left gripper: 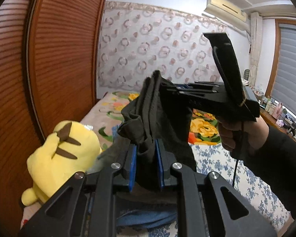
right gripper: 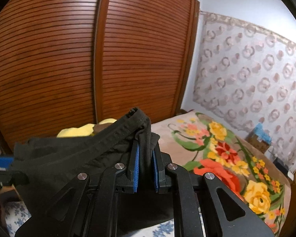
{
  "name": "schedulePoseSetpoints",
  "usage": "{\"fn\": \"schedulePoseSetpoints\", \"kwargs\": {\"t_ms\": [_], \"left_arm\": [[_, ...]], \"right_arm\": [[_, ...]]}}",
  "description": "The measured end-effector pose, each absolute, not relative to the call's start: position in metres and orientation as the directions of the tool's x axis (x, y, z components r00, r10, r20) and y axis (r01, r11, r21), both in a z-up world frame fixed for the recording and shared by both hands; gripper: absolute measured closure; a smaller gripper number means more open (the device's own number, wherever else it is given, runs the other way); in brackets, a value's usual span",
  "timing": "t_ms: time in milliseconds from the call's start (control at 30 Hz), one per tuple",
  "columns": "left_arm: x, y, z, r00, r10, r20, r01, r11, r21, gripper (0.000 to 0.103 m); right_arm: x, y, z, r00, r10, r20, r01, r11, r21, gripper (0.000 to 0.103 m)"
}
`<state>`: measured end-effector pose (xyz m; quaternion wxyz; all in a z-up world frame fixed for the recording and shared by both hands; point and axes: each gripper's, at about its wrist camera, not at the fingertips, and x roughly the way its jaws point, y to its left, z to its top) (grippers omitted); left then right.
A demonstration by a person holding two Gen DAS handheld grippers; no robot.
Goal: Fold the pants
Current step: 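Carry the held black pants with both tools toward the folded jeans pile, then lower the black pants onto the jeans pile and open both tools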
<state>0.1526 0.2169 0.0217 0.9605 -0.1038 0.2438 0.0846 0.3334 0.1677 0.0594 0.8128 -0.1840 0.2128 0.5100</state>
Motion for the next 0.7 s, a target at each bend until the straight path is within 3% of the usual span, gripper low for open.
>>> {"fn": "schedulePoseSetpoints", "kwargs": {"t_ms": [367, 500, 700], "left_arm": [[0.151, 0.222, 0.010, 0.848, 0.148, -0.510, -0.262, 0.952, -0.161, 0.087], [0.155, 0.224, 0.001, 0.830, 0.156, -0.536, -0.280, 0.947, -0.157, 0.087], [0.156, 0.227, -0.007, 0.819, 0.171, -0.548, -0.298, 0.943, -0.150, 0.087]], "right_arm": [[0.341, 0.202, 0.041, 0.337, 0.740, -0.582, -0.922, 0.385, -0.045, 0.093], [0.345, 0.202, 0.043, 0.378, 0.720, -0.582, -0.902, 0.427, -0.059, 0.075], [0.355, 0.174, 0.047, 0.354, 0.732, -0.583, -0.908, 0.419, -0.024, 0.073]]}}
